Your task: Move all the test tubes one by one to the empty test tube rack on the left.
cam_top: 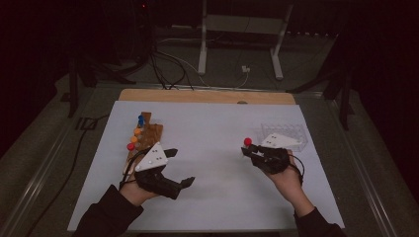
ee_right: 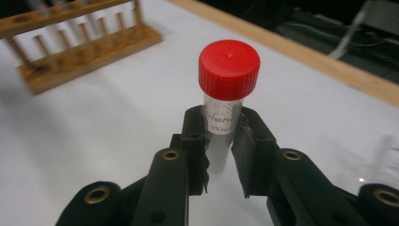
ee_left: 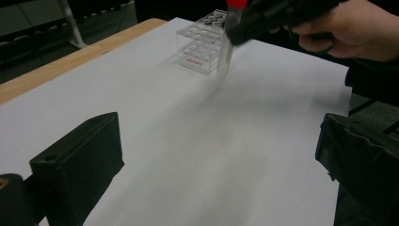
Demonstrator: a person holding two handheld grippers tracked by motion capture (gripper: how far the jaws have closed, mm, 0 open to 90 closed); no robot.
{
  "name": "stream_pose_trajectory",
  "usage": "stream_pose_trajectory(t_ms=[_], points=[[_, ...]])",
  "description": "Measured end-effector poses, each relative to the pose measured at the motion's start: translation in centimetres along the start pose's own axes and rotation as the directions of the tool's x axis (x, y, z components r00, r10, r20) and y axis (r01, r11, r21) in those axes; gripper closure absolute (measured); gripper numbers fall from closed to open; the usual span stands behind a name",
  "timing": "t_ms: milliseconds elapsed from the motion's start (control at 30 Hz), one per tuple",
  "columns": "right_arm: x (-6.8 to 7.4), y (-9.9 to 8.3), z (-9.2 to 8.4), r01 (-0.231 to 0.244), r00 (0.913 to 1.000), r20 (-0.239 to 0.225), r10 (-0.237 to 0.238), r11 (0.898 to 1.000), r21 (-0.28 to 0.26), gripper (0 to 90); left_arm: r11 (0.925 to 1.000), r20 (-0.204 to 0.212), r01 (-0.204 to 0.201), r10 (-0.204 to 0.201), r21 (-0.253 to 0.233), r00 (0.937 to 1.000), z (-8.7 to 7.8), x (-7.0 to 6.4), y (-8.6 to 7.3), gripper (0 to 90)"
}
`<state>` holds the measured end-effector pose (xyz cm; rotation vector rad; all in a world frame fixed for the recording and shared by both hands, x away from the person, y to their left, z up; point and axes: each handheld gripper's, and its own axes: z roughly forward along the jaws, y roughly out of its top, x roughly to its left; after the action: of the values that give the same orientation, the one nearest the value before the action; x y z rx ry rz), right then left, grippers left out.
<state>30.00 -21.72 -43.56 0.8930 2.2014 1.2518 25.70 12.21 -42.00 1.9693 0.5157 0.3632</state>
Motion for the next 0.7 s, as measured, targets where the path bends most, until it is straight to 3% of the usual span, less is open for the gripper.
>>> stream_pose_trajectory(t_ms=[233, 467, 700], points=[[2.6, -0.4, 0.9, 0.044, 0.9962, -0.077, -0.042, 0.999, 0.026, 74.8, 0.9997, 0.035, -0.023, 0.023, -0.002, 0.9991, 1.9, -0.7, 1.3, 2.3], [4.5, -0.8, 1.8, 0.102, 0.9888, -0.115, -0.096, 0.993, 0.051, 74.8, 0.9988, 0.067, -0.049, 0.050, -0.007, 0.9965, 4.0, -1.3, 2.4, 5.8], [5.7, -0.9, 2.2, 0.126, 0.9819, -0.149, -0.116, 0.991, 0.055, 74.8, 0.9982, 0.080, -0.060, 0.060, -0.009, 0.9949, 6.0, -1.5, 2.7, 23.9]])
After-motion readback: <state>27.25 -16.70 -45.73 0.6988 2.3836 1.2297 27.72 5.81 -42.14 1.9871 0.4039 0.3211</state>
